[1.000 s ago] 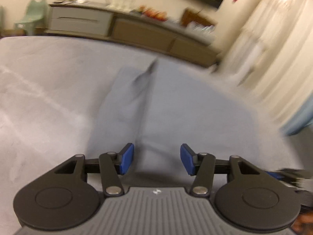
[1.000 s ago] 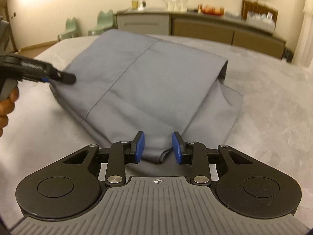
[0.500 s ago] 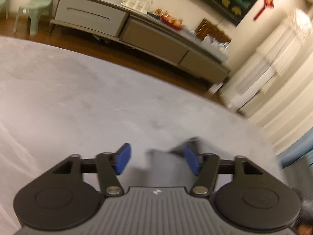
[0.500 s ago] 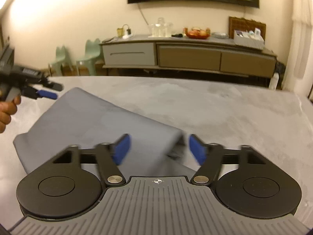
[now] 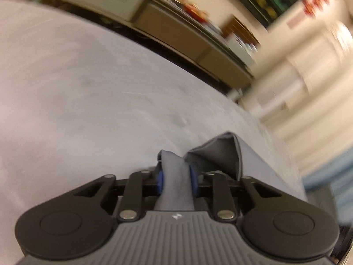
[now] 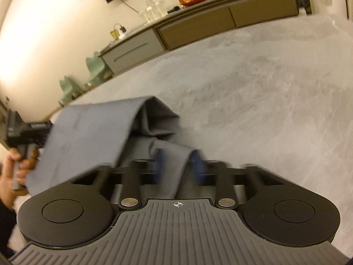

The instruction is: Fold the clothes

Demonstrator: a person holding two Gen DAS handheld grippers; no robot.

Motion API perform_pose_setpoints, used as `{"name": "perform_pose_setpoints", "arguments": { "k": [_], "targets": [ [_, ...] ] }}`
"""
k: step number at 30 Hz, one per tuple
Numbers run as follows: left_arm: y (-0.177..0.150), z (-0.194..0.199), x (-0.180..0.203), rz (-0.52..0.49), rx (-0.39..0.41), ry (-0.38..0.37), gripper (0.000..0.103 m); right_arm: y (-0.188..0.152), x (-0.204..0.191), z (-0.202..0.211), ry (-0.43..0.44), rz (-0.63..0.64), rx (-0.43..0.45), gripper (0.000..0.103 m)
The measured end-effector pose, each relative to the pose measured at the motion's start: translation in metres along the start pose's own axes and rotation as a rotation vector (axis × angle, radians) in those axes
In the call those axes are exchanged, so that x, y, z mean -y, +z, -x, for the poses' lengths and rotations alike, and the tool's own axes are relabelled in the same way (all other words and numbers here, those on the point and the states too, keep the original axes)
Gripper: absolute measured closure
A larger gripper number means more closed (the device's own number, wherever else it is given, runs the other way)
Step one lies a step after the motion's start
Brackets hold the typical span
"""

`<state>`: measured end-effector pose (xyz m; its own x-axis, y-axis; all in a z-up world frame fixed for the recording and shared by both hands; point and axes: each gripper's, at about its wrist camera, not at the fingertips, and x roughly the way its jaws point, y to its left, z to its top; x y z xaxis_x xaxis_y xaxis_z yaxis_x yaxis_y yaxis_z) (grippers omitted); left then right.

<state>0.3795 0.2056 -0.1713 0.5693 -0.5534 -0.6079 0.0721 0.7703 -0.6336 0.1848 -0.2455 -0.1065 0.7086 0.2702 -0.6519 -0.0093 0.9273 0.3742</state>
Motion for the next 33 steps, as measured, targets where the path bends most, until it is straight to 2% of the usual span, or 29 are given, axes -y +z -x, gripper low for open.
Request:
{"name": "perform_pose_setpoints", "arguments": {
  "k": [1,2,5,7,9,11,13,14,16,18,19,21,23,25,28,31,33],
  "targets": [
    [-0.001,0.003,-0.010,0.040,0.017,-0.006,0.083,0.000,-0.002,-0.001,-0.038,0.022,0.003,0.103],
    [-0.002,0.007,-0.018,0.070,0.033,-0.009,0.084,0.000,-0.003,-0.003,-0.069,0.040,0.007,0.103],
    [0.000,0.011,-0.041,0.179,0.043,-0.055,0.082,0.004,-0.001,-0.006,-0.092,0.057,0.014,0.103],
    [0.001,0.017,-0.050,0.210,0.043,-0.065,0.080,0.005,-0.005,-0.006,-0.102,0.074,0.018,0.103],
    [0.002,0.024,-0.052,0.215,0.070,-0.033,0.076,0.003,-0.017,0.003,-0.117,0.095,0.055,0.100],
    [0.004,0.028,-0.051,0.211,0.087,0.000,0.076,0.001,-0.040,0.015,-0.123,0.169,0.131,0.088],
    [0.005,0.025,-0.043,0.177,0.076,0.033,0.075,-0.001,-0.069,0.018,-0.073,0.259,0.191,0.087],
    [0.005,0.024,-0.039,0.149,0.073,0.046,0.075,-0.002,-0.084,0.017,-0.034,0.302,0.207,0.081],
    [0.005,0.028,-0.030,0.100,0.087,0.110,0.075,-0.004,-0.109,0.001,0.028,0.381,0.189,0.067],
    [0.003,0.039,-0.030,0.091,0.120,0.179,0.076,-0.009,-0.121,-0.026,0.032,0.439,0.078,0.068],
    [0.002,0.045,-0.029,0.076,0.136,0.223,0.076,-0.012,-0.118,-0.035,0.016,0.432,0.035,0.069],
    [-0.001,0.058,-0.027,0.058,0.162,0.296,0.076,-0.014,-0.103,-0.041,0.029,0.392,0.010,0.069],
    [-0.004,0.074,-0.029,0.102,0.201,0.314,0.076,-0.010,-0.090,-0.043,0.005,0.356,-0.016,0.066],
    [-0.005,0.089,-0.033,0.140,0.213,0.303,0.076,-0.005,-0.081,-0.043,0.023,0.318,-0.037,0.067],
    [-0.005,0.101,-0.041,0.171,0.186,0.226,0.075,0.001,-0.074,-0.039,0.054,0.263,-0.032,0.064],
    [-0.007,0.101,-0.047,0.188,0.173,0.188,0.074,0.012,-0.067,-0.037,0.085,0.186,0.027,0.048],
    [-0.007,0.091,-0.050,0.202,0.164,0.170,0.073,0.021,-0.063,-0.052,0.122,0.139,0.008,0.049]
  ]
}}
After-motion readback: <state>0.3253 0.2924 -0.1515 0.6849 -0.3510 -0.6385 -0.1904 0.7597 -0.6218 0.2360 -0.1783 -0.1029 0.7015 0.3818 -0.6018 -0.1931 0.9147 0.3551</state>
